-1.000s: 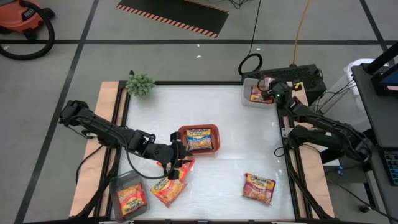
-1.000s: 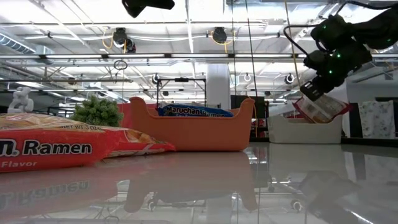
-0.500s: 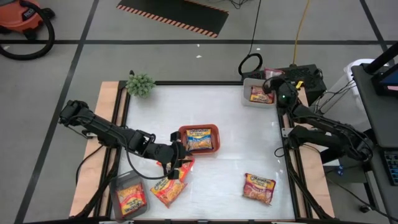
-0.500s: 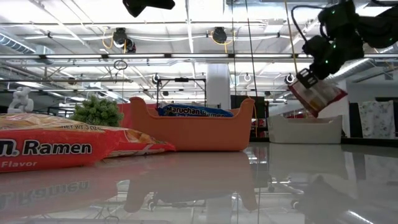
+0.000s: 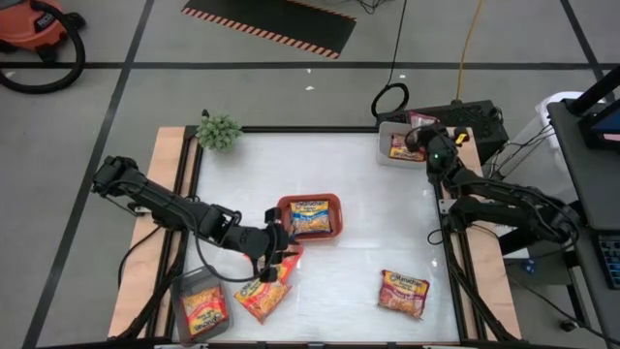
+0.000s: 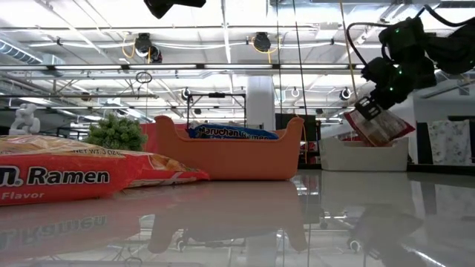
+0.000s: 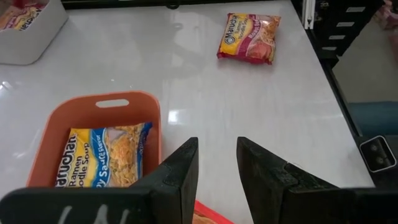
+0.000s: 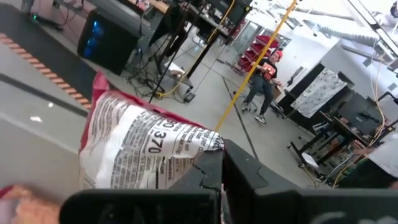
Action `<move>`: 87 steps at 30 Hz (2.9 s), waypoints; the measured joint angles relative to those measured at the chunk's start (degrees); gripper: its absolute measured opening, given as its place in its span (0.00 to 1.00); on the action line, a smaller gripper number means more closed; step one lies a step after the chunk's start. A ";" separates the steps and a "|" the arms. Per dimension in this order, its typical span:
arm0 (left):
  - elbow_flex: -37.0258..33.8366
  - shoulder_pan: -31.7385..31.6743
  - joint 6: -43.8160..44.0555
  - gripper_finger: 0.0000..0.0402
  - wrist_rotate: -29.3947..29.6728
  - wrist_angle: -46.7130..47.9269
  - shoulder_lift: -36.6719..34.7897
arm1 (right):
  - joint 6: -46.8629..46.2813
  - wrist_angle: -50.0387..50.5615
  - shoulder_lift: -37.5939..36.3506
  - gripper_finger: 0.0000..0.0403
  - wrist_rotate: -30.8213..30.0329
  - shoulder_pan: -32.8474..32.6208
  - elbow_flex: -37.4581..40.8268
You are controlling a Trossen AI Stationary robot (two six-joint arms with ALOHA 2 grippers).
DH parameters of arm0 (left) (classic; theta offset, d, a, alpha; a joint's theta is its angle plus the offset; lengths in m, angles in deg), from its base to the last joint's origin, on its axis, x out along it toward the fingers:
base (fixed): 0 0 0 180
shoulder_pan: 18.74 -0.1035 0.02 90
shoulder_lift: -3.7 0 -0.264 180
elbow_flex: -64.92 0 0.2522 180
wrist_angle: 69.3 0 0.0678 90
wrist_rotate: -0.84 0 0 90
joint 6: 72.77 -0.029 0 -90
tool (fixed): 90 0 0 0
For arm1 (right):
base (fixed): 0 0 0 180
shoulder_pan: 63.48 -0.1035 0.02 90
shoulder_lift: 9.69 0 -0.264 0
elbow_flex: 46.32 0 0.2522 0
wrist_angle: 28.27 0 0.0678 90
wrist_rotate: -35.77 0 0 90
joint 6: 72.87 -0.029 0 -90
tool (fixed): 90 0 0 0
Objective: Sort Maruchan noodles
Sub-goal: Put the left red noodle pack into the gray bin
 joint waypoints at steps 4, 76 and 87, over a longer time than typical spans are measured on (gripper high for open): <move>0.00 0.05 -0.13 0.29 -0.02 0.00 0.00 | -1.77 2.41 1.30 0.00 0.12 0.00 0.00; 0.00 0.93 1.81 0.29 0.00 0.02 0.02 | -29.20 24.00 -2.23 0.19 29.03 -2.80 0.00; -0.02 0.91 1.22 0.29 0.00 0.02 0.02 | -31.68 12.46 -3.60 0.19 34.42 -3.20 -0.09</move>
